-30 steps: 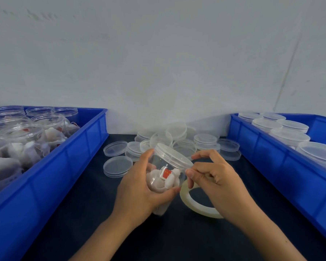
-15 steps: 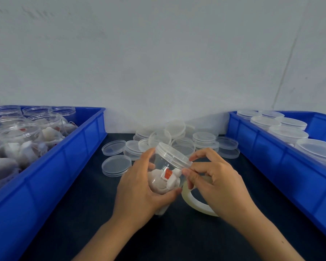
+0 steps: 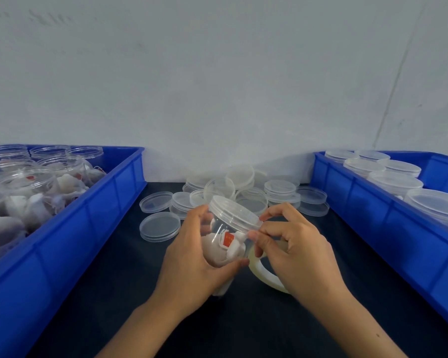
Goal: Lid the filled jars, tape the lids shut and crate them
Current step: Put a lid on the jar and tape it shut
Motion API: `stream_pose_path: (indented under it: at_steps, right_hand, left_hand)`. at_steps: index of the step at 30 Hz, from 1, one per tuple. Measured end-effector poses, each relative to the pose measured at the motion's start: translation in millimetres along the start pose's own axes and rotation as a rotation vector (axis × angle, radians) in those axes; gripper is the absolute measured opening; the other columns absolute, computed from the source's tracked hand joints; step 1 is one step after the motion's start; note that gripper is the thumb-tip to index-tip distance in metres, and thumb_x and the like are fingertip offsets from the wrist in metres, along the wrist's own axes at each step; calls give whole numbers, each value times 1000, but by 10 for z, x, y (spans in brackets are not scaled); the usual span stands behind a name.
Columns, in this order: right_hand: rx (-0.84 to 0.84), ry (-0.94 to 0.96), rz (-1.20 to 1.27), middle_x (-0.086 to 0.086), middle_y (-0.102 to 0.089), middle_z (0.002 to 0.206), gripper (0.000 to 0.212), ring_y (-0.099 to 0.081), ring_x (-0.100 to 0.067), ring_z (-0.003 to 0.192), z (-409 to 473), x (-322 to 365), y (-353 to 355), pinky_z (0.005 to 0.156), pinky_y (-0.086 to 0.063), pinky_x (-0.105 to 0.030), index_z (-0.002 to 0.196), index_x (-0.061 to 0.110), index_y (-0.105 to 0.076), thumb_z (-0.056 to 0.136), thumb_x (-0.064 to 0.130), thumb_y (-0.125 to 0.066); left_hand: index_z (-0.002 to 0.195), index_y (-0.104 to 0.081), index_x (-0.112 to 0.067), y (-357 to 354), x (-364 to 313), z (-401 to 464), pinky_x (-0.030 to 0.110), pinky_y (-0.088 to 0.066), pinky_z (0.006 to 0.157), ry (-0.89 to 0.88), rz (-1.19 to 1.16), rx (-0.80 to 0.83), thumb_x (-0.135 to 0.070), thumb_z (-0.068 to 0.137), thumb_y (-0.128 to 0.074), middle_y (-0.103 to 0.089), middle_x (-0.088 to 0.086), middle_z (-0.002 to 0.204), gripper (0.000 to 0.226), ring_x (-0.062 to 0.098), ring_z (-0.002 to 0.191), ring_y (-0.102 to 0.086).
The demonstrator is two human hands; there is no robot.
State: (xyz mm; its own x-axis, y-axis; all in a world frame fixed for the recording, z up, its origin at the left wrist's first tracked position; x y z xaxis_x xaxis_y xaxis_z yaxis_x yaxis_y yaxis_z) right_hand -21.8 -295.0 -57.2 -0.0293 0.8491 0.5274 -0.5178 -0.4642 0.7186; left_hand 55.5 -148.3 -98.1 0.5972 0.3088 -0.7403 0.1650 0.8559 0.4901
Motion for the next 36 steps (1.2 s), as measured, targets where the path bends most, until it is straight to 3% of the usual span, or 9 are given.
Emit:
stream_pose_path:
  at_steps: [3,6,12,19,23,26,31,33,36]
  right_hand:
    - [-7,20,-45,28,-46,109,37,-58,-5,72,-13,40,6,61,-49,-28,60,30,-58,84,55,-46]
    - [27,47,-62,29,-44,111,35,-58,-5,73,-24,96,-16,61,-49,-26,65,31,-62,87,53,-47]
    - [91,104,-123,30,-38,116,27,-58,-9,63,-74,219,-10,56,-50,-27,68,35,-53,93,40,-46]
    - [289,128,-139,35,-26,125,24,-59,-9,72,-87,168,-59,65,-48,-26,94,39,-57,100,28,-36]
    - [357,-26,-66,20,-49,118,25,-58,-9,95,-78,6,-102,86,-49,-31,123,44,-46,101,39,-35]
    - [460,-203,25,4,-66,101,49,-61,-13,95,-100,-150,-174,89,-49,-35,144,37,-24,98,52,-35]
    - [608,-298,134,4,-62,57,51,-59,-9,62,-187,-210,-329,76,-50,-31,97,14,-62,96,58,-36]
    - [655,-288,255,5,-55,51,48,-49,-7,50,-189,-182,-401,63,-44,-26,78,11,-61,100,47,-38]
    - [621,-295,418,2,-54,55,37,-46,-10,51,-139,-172,-418,58,-40,-24,75,11,-53,102,33,-43]
  left_hand:
    - [111,-30,-59,19,-16,6,12,-45,85,41,-109,13,-83,38,-73,-46,-45,117,88,-18,111,-48]
    - [103,-30,-62,57,1,11,9,-44,78,92,-166,-55,-90,28,-68,-52,-37,109,89,-21,105,-49]
    - [110,-33,-49,51,-8,5,25,-49,90,98,-164,-129,-87,38,-68,-54,-23,119,89,-8,107,-54]
    - [108,-42,-46,160,-36,-13,28,-55,84,78,-121,-261,-82,48,-66,-62,-26,107,74,-9,97,-61]
    - [106,-47,-51,209,-26,-27,27,-54,84,87,-107,-278,-80,46,-68,-64,-26,104,69,-10,97,-61]
    - [102,-52,-52,257,-18,-28,28,-54,84,81,-111,-267,-79,46,-69,-65,-31,103,65,-9,97,-62]
    - [101,-54,-53,263,-15,-14,34,-56,86,91,-149,-233,-77,43,-73,-67,-30,102,65,-6,95,-65]
    - [102,-55,-50,254,-11,-12,37,-56,87,99,-165,-219,-80,41,-73,-67,-28,103,70,-4,96,-66]
    - [103,-56,-45,244,-13,15,33,-55,86,106,-171,-200,-78,41,-74,-67,-29,102,73,-6,95,-65]
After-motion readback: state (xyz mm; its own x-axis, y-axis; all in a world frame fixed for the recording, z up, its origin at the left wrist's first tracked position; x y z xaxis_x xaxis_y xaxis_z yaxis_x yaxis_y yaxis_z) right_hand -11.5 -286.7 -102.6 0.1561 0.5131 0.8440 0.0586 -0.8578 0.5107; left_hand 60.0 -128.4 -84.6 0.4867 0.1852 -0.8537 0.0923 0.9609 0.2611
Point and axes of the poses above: each hand's wrist, its own z-axis towards the middle knuckle, its own y-axis out of the back of the hand, x = y × z, the point moved 8 cm from there along z, towards the middle knuckle
